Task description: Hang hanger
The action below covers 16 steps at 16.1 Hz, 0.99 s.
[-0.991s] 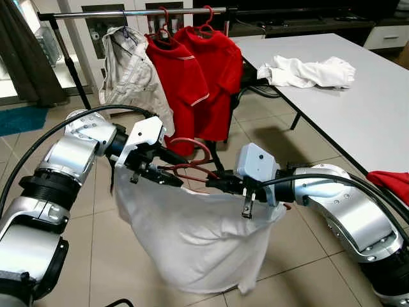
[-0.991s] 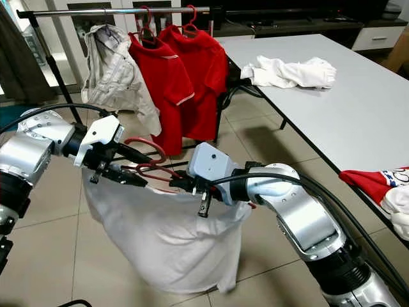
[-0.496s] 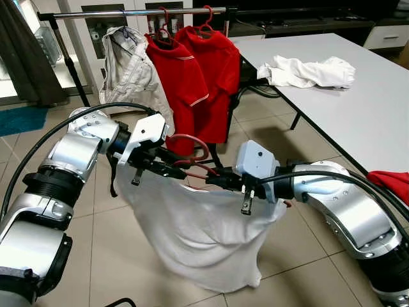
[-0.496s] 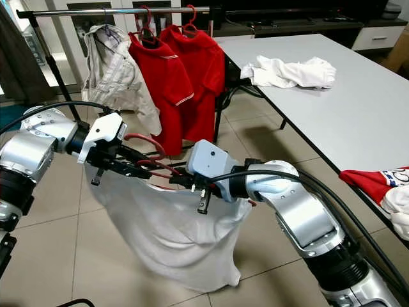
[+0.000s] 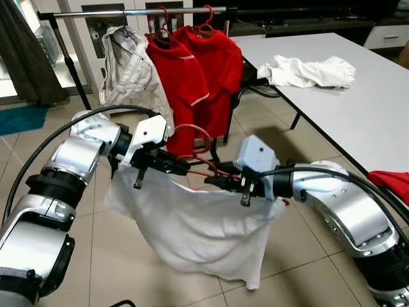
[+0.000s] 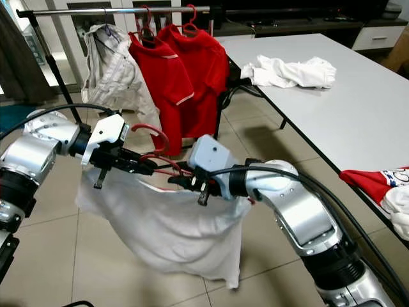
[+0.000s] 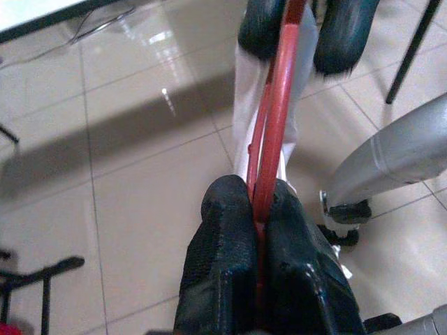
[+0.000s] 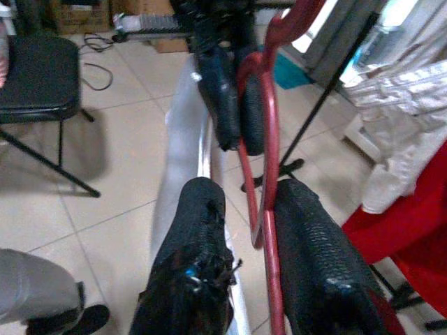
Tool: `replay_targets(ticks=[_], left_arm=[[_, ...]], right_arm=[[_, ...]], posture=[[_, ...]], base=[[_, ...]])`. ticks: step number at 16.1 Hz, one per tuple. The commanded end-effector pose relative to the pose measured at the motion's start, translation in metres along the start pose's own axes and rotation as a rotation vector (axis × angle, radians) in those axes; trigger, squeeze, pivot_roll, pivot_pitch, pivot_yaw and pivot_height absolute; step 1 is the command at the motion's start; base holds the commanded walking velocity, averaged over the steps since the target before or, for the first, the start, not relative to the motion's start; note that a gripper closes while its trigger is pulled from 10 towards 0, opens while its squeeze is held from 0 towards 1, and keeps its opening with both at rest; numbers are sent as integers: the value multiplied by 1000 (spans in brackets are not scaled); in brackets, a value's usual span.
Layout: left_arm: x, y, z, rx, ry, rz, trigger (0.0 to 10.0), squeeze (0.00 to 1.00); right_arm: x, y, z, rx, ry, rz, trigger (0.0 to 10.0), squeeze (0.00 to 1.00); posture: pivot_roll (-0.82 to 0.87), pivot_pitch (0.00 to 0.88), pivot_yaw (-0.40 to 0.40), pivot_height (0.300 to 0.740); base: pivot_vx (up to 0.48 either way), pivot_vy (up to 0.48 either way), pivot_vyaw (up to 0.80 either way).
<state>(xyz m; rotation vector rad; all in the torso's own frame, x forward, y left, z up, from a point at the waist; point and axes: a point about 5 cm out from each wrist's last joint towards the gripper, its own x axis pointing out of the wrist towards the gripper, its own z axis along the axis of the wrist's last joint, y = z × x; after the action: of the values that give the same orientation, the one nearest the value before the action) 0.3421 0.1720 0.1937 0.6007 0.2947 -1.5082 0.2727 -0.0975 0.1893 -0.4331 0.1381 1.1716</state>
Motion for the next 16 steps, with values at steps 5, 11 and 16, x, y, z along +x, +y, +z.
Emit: replay_targets(ticks=[5,11,16], left_arm=[[-15,1,-7,-47,-32,130,0,0],[-12,3,-19,-69,-32,351,0,0],[-1,-3,-19,-79,-62,396,0,0]], right_arm=[[-16,-8,0,21,-22,-79,10000,1000],[-39,-36,-17,276,23,-586,10000,0],[-9,-12,-25,492,28,-581,10000,0]], posture=[[-127,0,15,740],[-132,0,16,740],[-126,0,13,740]], base=[[0,0,0],[0,0,0],[0,0,0]])
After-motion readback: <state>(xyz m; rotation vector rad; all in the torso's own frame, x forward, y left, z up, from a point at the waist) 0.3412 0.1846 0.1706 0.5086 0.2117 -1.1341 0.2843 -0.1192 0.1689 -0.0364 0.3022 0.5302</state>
